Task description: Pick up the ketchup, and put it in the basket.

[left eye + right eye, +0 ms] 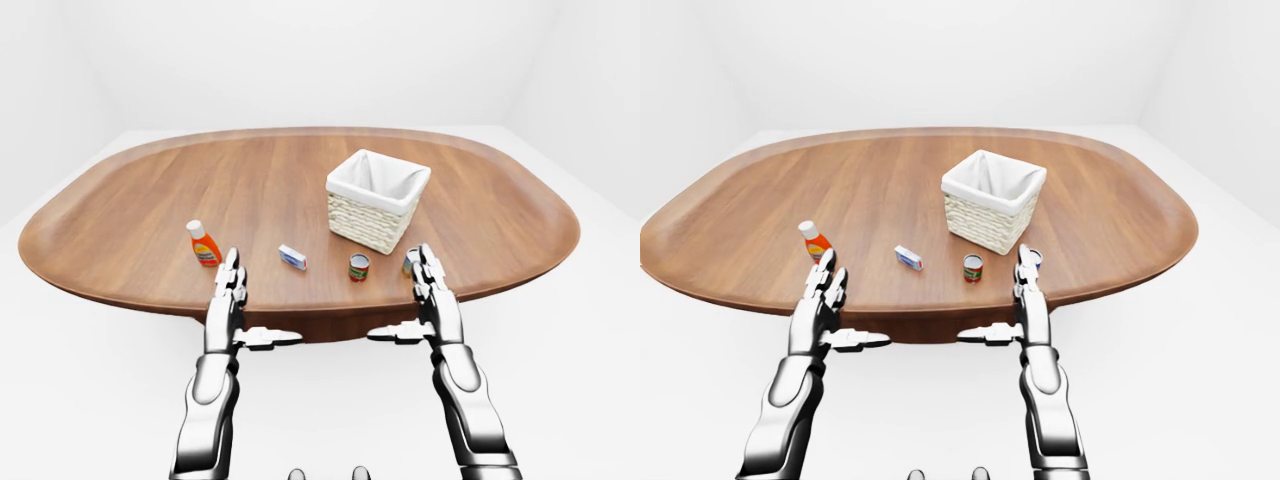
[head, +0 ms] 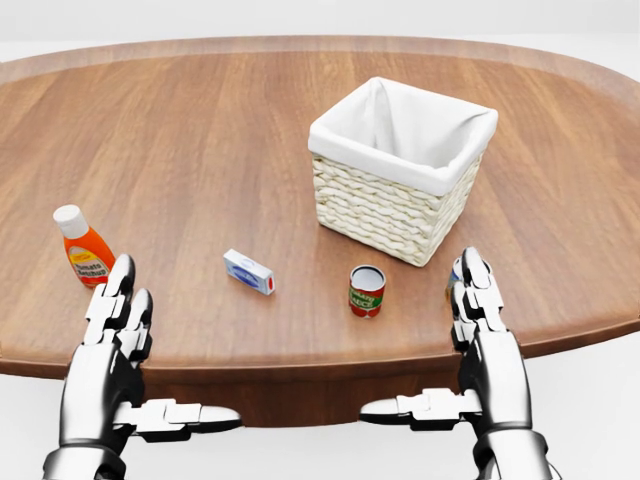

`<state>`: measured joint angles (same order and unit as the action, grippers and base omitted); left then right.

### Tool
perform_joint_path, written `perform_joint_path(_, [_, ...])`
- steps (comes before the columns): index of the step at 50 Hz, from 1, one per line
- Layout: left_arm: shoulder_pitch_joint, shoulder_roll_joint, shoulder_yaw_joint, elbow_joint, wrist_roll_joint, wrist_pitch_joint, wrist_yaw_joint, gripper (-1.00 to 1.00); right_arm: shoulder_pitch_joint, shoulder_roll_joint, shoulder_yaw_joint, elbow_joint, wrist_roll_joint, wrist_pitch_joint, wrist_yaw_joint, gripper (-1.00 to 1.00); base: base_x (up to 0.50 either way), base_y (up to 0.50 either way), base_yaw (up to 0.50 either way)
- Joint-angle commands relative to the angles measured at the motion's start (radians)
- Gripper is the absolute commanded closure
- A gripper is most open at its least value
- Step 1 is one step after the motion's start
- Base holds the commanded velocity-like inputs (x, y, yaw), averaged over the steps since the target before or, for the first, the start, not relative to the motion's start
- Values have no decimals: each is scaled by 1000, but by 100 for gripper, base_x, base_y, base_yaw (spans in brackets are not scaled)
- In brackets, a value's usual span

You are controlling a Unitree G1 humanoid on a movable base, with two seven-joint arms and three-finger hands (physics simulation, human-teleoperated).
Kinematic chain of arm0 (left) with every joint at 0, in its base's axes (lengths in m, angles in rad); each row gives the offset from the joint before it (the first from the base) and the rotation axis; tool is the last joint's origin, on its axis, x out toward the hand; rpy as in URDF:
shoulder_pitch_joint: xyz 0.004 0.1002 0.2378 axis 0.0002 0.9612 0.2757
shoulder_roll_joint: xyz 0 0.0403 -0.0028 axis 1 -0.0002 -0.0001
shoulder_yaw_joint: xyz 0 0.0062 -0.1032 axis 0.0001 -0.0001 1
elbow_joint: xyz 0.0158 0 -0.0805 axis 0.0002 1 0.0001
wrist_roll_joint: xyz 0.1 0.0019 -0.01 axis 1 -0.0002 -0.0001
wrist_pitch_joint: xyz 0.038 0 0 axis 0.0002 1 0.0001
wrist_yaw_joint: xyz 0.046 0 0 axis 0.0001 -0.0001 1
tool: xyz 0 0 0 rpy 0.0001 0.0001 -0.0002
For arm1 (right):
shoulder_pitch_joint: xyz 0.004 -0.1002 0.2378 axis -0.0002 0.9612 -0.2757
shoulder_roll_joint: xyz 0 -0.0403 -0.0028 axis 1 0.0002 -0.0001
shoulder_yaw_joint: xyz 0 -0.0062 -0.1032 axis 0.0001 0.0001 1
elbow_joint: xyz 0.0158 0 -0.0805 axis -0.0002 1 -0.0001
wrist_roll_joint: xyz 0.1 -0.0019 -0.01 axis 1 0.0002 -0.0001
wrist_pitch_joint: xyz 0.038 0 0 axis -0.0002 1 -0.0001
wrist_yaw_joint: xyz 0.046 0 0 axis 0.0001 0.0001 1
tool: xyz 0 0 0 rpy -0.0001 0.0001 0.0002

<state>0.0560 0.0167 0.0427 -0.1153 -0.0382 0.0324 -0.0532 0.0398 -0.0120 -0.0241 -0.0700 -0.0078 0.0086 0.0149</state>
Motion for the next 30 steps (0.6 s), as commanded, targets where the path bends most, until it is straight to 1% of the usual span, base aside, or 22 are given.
perform_joint_path(1, [117, -10, 9, -229, -20, 28, -18, -100, 78, 10, 19, -169, -17, 10, -5, -100, 50, 0, 0])
perform_joint_path(5, [144, -17, 23, -281, -47, 17, -31, -100, 109, 13, 36, -219, -38, 4, -12, -100, 50, 0, 0])
perform_joint_path(7, [148, -16, 25, -292, -48, 26, -35, -100, 117, 13, 39, -235, -37, 6, -11, -100, 50, 0, 0])
perform_joint_path(18, [136, -17, 41, -296, -55, 44, -36, -100, 127, 12, 45, -254, -45, 5, -11, -100, 50, 0, 0])
perform_joint_path(21, [135, -18, 42, -295, -53, 41, -35, -100, 124, 13, 41, -246, -51, -1, -20, -100, 50, 0, 0])
perform_joint_path(22, [131, -20, 45, -283, -52, 29, -29, -100, 117, 13, 40, -232, -56, -7, -24, -100, 50, 0, 0])
perform_joint_path(24, [126, -19, 52, -287, -68, 44, -30, -100, 120, 13, 42, -237, -56, -10, -22, -100, 50, 0, 0])
perform_joint_path(27, [132, -18, 49, -293, -66, 41, -33, -100, 116, 14, 39, -230, -54, -15, -27, -100, 0, 0, 0])
perform_joint_path(28, [136, -19, 45, -292, -59, 34, -34, -100, 112, 13, 40, -219, -57, -17, -28, -100, 0, 0, 0])
perform_joint_path(30, [134, -18, 46, -292, -61, 37, -34, -100, 111, 14, 42, -214, -60, -20, -30, -100, 0, 0, 0])
